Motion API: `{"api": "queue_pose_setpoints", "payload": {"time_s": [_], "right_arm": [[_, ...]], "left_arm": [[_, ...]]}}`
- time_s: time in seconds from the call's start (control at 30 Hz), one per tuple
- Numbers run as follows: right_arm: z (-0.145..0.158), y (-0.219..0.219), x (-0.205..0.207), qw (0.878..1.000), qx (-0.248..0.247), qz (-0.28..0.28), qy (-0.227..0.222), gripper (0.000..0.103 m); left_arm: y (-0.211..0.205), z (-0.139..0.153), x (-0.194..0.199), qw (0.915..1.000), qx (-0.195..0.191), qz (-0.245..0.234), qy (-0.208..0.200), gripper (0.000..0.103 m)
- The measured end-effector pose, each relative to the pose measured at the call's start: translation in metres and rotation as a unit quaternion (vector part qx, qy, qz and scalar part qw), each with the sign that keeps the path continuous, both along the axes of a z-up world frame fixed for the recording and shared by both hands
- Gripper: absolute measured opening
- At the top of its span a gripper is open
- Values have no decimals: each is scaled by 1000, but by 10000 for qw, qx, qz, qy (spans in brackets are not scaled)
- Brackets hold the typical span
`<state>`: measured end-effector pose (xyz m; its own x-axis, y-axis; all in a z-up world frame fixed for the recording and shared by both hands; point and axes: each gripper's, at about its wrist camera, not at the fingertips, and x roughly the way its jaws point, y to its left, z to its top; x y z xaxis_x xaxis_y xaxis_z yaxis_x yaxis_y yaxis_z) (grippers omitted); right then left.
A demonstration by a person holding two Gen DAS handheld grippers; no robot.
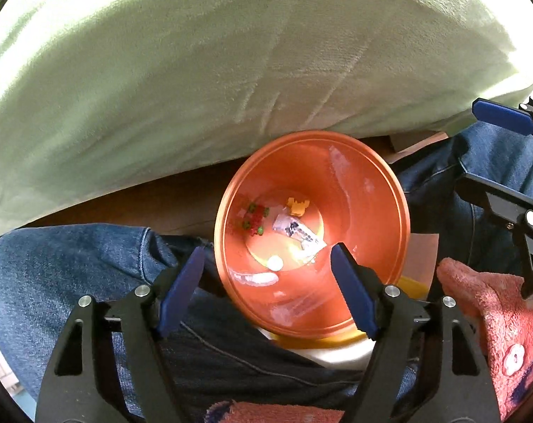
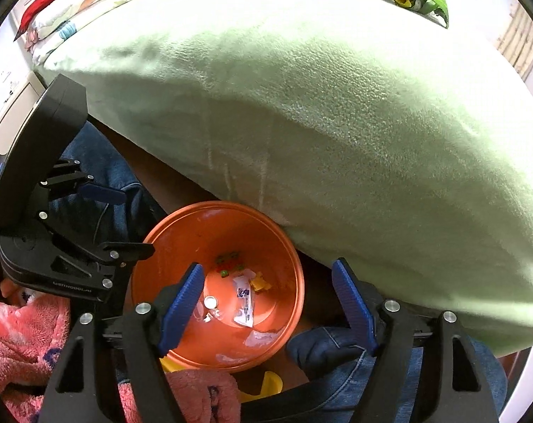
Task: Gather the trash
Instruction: 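Lower both tools into the orange bucket and open them, then grasp the white and yellow medicine boxes with the left tool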
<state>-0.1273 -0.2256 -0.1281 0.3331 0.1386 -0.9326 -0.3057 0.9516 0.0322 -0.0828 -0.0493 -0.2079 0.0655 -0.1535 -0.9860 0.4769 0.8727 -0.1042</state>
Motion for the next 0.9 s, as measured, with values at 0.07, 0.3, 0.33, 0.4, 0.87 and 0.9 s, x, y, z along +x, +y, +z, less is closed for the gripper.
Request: {"api": "queue_pose_setpoints", "payload": {"time_s": [0.07, 0.3, 0.33, 0.4, 0.87, 0.9], "right_arm": [[-1, 0, 0, 10000, 8, 2, -4, 74], [2, -1, 2, 10000, 59, -42, -19, 74], [3, -2, 3, 10000, 69, -61, -33, 74], [4, -3, 4, 9999, 81, -103, -57, 75], [22, -14, 8, 9988, 170, -380, -249, 75], [23, -14, 8, 9988, 181, -378, -258, 75]], "left_arm": [[0, -1, 0, 10000, 11, 0, -16, 73], [0, 1, 0, 10000, 37, -12, -63, 73], [-1, 2, 0, 10000, 42, -12, -73, 73], [0, 4, 1, 9999, 34, -9, -94, 73], [12, 107, 79, 9858, -938, 686, -1210, 73], [11, 114, 85, 9841, -1037, 739, -1236, 76]]}}
